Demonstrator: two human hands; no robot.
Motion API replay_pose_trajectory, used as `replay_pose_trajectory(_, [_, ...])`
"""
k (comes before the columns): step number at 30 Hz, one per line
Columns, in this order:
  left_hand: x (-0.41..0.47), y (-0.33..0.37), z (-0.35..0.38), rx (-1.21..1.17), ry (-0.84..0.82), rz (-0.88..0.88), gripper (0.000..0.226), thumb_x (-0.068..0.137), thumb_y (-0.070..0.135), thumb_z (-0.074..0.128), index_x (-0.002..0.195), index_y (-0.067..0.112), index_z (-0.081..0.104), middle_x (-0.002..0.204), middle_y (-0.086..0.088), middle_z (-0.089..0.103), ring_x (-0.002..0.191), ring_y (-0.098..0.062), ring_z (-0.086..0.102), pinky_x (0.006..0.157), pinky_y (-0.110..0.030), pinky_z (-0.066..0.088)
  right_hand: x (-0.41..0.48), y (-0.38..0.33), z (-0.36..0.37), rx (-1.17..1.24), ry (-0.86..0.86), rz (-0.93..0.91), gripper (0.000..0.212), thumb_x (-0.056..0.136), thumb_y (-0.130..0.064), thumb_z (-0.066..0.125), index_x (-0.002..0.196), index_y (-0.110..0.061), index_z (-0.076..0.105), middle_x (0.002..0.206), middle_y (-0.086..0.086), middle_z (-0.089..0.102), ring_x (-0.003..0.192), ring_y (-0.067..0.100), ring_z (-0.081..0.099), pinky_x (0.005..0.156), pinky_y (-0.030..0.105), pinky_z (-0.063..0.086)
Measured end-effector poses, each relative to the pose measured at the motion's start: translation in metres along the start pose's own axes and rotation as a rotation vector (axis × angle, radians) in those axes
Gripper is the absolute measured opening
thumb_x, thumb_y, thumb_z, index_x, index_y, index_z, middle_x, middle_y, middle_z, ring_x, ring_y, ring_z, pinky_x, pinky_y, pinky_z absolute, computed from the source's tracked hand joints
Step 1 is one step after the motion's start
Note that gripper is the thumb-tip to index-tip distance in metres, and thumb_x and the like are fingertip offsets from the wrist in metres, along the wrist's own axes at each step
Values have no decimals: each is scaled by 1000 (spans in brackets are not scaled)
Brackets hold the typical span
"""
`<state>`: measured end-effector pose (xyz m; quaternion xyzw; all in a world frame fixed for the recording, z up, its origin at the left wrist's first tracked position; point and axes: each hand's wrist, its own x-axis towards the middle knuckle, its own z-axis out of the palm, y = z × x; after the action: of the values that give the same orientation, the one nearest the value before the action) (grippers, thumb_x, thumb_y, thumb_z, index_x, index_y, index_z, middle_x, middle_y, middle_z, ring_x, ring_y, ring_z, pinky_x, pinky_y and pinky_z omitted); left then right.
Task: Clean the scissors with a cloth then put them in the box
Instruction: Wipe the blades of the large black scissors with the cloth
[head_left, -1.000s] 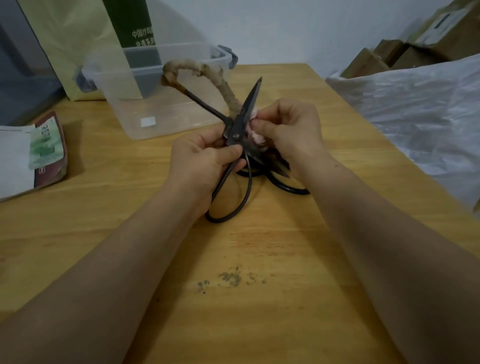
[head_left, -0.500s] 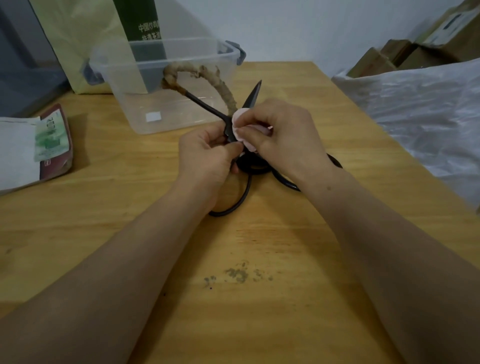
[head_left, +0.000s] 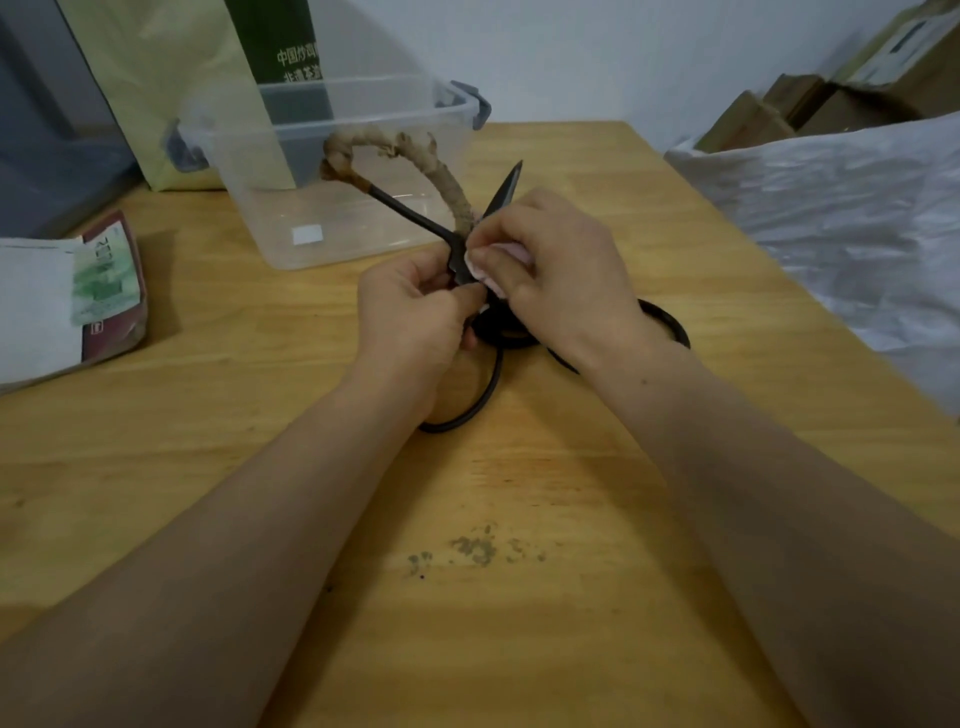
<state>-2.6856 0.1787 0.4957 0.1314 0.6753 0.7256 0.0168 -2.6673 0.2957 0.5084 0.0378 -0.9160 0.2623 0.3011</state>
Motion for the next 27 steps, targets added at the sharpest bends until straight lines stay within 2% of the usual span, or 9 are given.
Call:
replay_pose_trajectory(3, [0, -2, 0, 12, 20, -15, 17, 81, -10, 61, 86, 4, 68, 71, -11, 63, 61, -27, 48, 43, -23, 40, 0, 4, 2, -49, -81, 16, 10, 90, -21, 57, 91, -21, 67, 99, -2, 59, 96, 16, 56, 86, 45, 46])
replay_pose_trajectory(6, [-1, 0, 0, -11, 23, -35, 28, 81, -11, 60, 86, 14, 69, 76, -7, 68, 62, -24, 51, 44, -21, 42, -2, 10, -3, -71, -102, 70, 11, 91, -18, 56, 92, -18, 67, 98, -4, 60, 95, 12, 55, 88, 36, 45])
replay_pose_trajectory(10, [-1, 2, 1, -11, 9, -30, 29, 81, -12, 60, 83, 17, 68, 70, -1, 67, 54, -12, 52, 44, -20, 43, -3, 3, -7, 131, 129, 136, 7, 90, -21, 60, 91, -19, 67, 92, -9, 64, 87, 4, 56, 76, 21, 48])
replay_pose_trajectory(14, [-1, 0, -1, 4, 19, -29, 20, 80, -10, 61, 90, 5, 69, 70, -9, 64, 55, -19, 50, 45, -23, 42, -6, 2, 5, 175, 55, 109, 9, 82, -25, 72, 87, -18, 70, 91, -5, 67, 90, 13, 63, 82, 40, 52])
replay_pose_trajectory(18, [-2, 0, 0, -29, 27, -66, 27, 82, -9, 61, 98, 10, 70, 78, -3, 69, 52, -9, 53, 45, -19, 43, -1, 17, 0, 176, 79, 229, 7, 83, -19, 71, 79, -20, 65, 81, -6, 64, 81, 12, 62, 78, 39, 54])
replay_pose_trajectory(20, [-3, 1, 1, -29, 15, -62, 26, 82, -10, 60, 95, 11, 70, 75, -2, 69, 50, -8, 52, 44, -19, 42, -1, 17, -4, 296, 154, 251, 15, 83, -19, 71, 74, -27, 62, 79, -10, 64, 79, 9, 63, 73, 31, 55])
replay_pose_trajectory(22, [-2, 0, 1, -21, 15, -55, 24, 82, -10, 60, 92, 10, 69, 72, -3, 66, 51, -10, 51, 45, -20, 43, -1, 11, -2, 373, 122, 211, 18, 80, -23, 74, 72, -35, 62, 83, -10, 66, 82, 7, 64, 74, 27, 53])
replay_pose_trajectory(25, [-2, 0, 0, 2, 18, -53, 22, 82, -9, 61, 97, 6, 69, 71, -4, 65, 55, -14, 52, 46, -20, 44, -2, 13, 5, 411, 5, 211, 20, 72, -26, 79, 71, -39, 63, 90, -8, 69, 89, 14, 66, 80, 41, 56])
replay_pose_trajectory(27, [-2, 0, 0, 2, 9, -56, 23, 82, -9, 61, 98, 5, 69, 70, -4, 65, 53, -11, 52, 46, -19, 45, -1, 17, 4, 495, -11, 244, 24, 70, -16, 82, 73, -32, 64, 89, -3, 68, 87, 18, 67, 77, 40, 58])
